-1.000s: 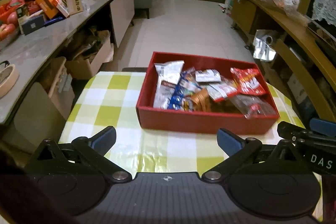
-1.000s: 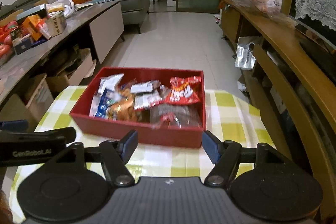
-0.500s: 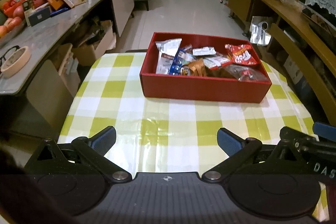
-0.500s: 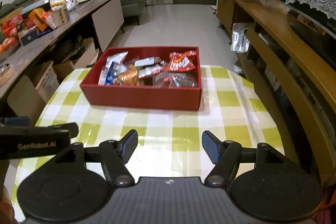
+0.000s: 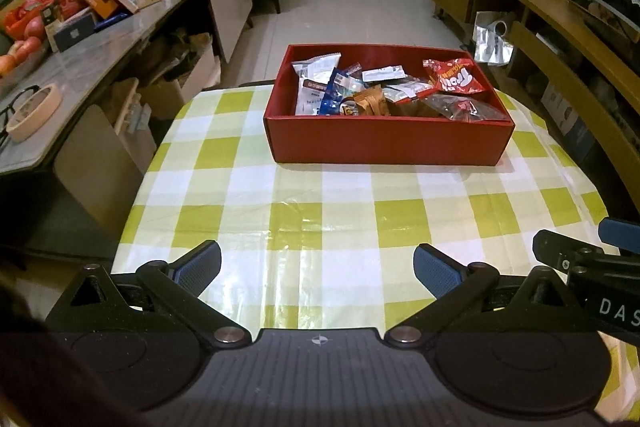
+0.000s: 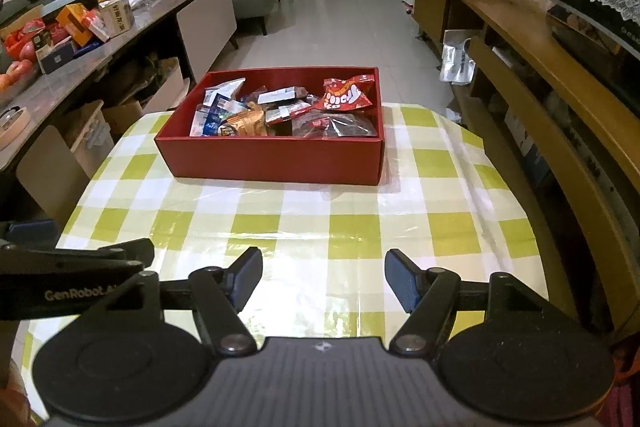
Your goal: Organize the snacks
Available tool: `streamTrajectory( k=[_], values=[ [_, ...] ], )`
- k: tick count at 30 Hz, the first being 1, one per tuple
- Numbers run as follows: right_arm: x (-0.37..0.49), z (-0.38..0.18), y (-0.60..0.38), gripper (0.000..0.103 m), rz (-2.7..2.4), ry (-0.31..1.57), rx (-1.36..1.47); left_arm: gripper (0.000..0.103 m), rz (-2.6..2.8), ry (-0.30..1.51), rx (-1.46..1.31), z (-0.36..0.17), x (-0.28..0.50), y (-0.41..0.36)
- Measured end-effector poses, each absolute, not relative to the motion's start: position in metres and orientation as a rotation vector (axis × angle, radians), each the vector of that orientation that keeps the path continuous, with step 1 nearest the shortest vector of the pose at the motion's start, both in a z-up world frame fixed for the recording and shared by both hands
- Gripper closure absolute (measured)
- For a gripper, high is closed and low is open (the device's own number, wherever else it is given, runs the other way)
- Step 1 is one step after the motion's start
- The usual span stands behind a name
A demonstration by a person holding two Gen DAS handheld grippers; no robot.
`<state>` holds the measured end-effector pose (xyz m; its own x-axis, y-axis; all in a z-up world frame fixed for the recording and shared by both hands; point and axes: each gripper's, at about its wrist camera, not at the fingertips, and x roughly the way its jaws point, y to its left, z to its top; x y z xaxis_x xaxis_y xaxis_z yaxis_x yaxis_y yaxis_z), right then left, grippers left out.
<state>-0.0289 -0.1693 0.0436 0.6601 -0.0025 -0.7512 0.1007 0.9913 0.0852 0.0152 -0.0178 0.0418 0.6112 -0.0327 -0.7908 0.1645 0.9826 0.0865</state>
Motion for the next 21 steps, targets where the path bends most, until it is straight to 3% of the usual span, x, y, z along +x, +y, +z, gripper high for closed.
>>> streamTrajectory(
  k=[21],
  values=[
    [-0.0240,0.0345,-0.1665,0.029,-0.055,0.887,0.108,0.000,-0.114,0.906,0.199,0.0340,0.0151,-0.0251]
  ],
)
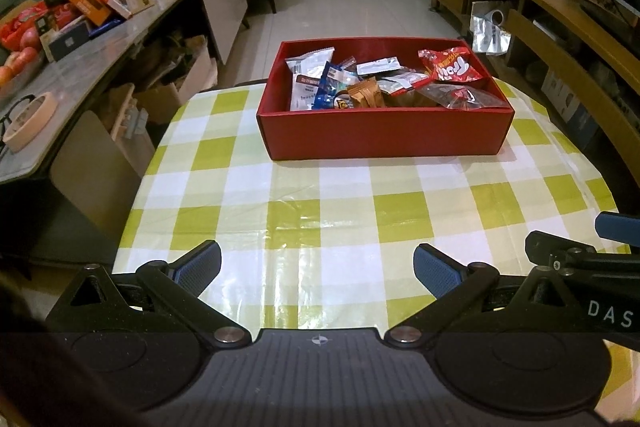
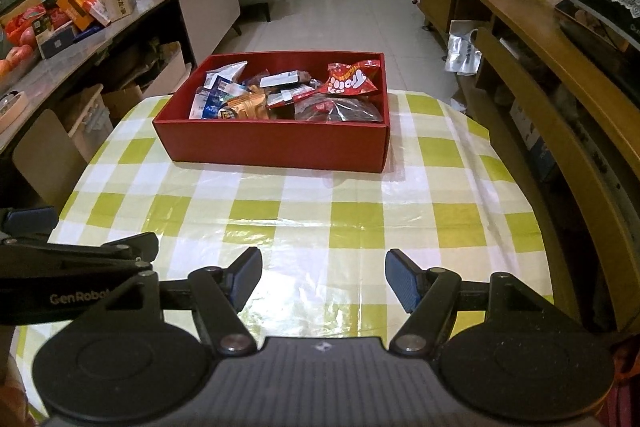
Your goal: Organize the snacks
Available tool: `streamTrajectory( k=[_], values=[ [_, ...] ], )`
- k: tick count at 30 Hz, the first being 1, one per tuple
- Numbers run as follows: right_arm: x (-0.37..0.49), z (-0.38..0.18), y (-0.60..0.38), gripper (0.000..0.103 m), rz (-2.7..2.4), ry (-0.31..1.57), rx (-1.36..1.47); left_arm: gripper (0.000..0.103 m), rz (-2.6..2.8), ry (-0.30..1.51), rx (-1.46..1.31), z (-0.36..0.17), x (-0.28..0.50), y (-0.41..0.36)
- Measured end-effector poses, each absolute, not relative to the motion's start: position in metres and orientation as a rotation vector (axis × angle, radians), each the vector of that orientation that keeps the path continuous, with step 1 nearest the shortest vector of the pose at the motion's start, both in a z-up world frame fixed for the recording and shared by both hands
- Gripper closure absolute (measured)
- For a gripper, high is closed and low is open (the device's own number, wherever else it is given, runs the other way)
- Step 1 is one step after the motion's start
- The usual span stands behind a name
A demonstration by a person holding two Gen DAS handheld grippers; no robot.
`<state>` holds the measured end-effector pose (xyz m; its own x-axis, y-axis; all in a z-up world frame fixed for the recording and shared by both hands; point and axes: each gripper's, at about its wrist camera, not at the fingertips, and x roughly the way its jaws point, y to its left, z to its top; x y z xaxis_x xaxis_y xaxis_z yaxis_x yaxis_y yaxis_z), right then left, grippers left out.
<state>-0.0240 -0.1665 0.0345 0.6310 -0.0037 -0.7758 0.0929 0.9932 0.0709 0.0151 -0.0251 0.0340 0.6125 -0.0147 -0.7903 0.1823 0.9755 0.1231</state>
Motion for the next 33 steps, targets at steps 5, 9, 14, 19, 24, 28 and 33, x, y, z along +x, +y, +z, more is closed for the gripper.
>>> streamTrajectory(
  k=[5,9,14,19,24,28,33],
  values=[
    [-0.0232,0.0330,-0.1680,0.029,-0.054,0.893,0.109,0.000,-0.116,0.908,0.203,0.0332,0.0146,-0.0263],
    [-0.0229,0.0323,-0.1686,0.029,-0.056,0.897,0.108,0.000,-0.117,0.908,0.206,0.0327,0.0146,-0.0269],
    [-0.0220,0.0317,-0.1690,0.029,-0.057,0.902,0.106,0.000,-0.116,0.908,0.211,0.0323,0.0147,-0.0281],
    [-0.0223,0.0308,-0.1690,0.029,-0.057,0.905,0.106,0.000,-0.115,0.909,0.212,0.0316,0.0147,-0.0286],
    [-0.0226,0.0299,-0.1694,0.029,-0.057,0.911,0.106,0.000,-0.116,0.911,0.216,0.0311,0.0141,-0.0285],
    [-0.0219,0.0293,-0.1695,0.029,-0.057,0.915,0.106,0.000,-0.116,0.913,0.219,0.0301,0.0143,-0.0286],
    [-0.0221,0.0281,-0.1691,0.029,-0.055,0.919,0.103,0.000,-0.114,0.914,0.220,0.0289,0.0147,-0.0284]
  ],
)
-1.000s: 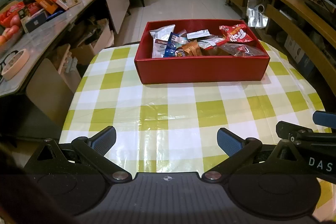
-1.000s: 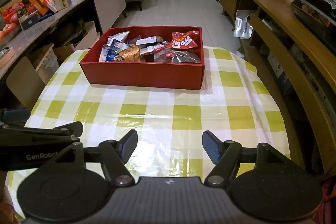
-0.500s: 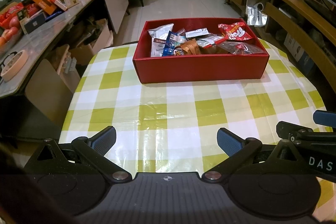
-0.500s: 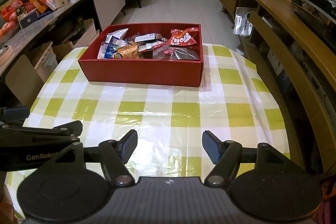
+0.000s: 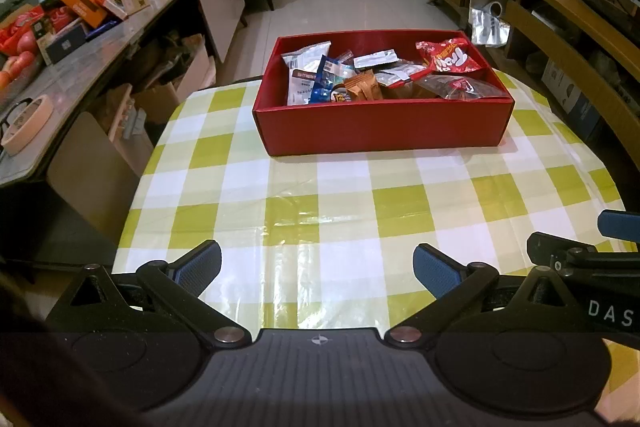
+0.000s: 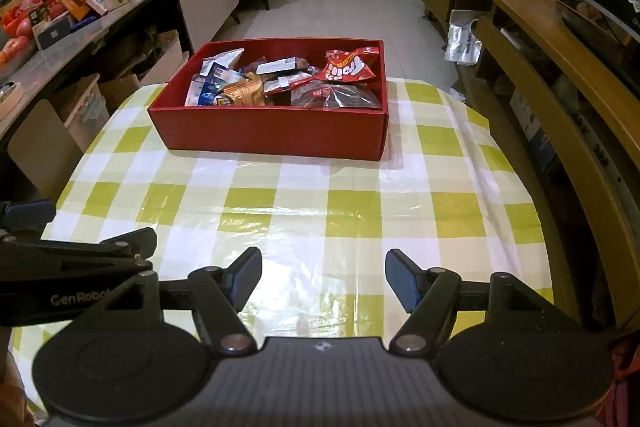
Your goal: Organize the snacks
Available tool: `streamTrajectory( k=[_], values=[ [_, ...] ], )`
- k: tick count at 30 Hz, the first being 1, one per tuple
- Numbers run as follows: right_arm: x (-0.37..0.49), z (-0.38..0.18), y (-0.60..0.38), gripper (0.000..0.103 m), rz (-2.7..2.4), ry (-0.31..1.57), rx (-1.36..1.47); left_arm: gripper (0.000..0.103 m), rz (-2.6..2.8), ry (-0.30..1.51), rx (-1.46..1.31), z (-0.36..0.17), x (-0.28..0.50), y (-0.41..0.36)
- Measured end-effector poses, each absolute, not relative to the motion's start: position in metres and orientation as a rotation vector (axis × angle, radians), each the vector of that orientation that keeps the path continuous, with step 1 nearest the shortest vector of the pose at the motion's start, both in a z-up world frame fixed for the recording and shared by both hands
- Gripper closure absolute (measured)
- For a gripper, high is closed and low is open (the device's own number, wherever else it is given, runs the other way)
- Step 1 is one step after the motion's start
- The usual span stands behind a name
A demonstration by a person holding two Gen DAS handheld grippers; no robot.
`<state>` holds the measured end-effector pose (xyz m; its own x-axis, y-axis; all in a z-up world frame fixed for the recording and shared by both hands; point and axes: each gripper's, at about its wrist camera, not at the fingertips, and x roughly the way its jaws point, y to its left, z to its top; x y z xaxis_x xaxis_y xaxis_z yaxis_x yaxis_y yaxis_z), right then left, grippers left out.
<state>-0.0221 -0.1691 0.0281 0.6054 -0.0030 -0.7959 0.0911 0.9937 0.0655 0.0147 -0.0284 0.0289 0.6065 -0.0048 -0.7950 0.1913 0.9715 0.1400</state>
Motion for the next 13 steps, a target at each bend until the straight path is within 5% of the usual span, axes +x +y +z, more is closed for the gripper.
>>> streamTrajectory(
  k=[13],
  values=[
    [-0.0225,0.0276,-0.1679,0.029,-0.054,0.922,0.101,0.001,-0.115,0.916,0.222,0.0278,0.0145,-0.0278]
  ],
)
